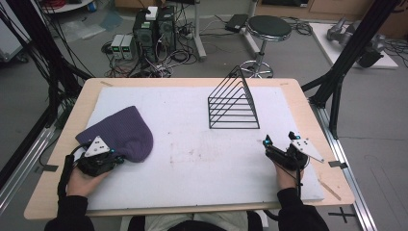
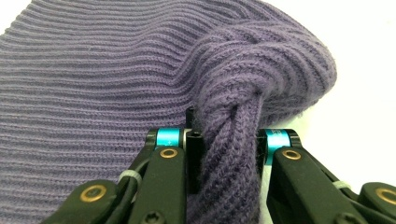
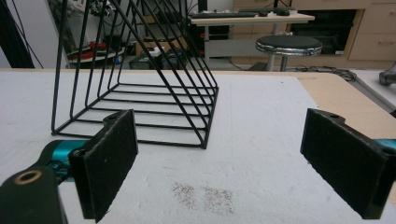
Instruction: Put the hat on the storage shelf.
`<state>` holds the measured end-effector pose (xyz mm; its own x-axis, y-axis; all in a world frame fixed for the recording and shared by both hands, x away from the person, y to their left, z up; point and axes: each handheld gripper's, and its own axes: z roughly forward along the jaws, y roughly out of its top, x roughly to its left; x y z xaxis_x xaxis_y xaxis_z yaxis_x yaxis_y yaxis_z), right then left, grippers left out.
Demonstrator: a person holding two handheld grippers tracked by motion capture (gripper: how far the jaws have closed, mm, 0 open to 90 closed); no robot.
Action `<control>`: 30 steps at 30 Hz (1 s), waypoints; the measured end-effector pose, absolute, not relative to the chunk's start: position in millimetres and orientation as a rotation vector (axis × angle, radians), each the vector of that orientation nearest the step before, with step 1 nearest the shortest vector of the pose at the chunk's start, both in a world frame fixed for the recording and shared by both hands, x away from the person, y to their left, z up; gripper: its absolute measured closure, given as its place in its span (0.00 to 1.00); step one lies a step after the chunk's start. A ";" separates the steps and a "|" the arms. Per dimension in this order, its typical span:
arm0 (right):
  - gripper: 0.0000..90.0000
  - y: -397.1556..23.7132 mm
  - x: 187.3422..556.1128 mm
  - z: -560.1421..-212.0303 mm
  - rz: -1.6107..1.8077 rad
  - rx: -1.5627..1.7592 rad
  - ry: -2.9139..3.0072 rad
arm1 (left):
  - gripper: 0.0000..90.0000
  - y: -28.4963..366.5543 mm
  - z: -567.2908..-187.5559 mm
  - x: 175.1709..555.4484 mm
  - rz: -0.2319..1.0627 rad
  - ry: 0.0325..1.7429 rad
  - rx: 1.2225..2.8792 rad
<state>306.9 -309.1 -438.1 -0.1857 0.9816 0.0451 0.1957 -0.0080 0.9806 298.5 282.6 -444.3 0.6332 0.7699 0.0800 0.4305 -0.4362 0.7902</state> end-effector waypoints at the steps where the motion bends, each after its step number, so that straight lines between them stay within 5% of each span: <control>1: 0.11 -309.0 306.9 -438.1 1.271 1.278 1.484 | 0.85 282.7 -444.1 298.7 0.559 0.943 2.079; 17: 0.11 -307.3 306.9 -437.5 1.273 1.266 1.492 | 0.85 264.8 -422.8 294.3 0.875 1.044 1.933; 30: 0.11 -305.0 307.6 -437.6 1.257 1.259 1.500 | 0.84 256.0 -370.6 285.4 0.988 0.925 1.750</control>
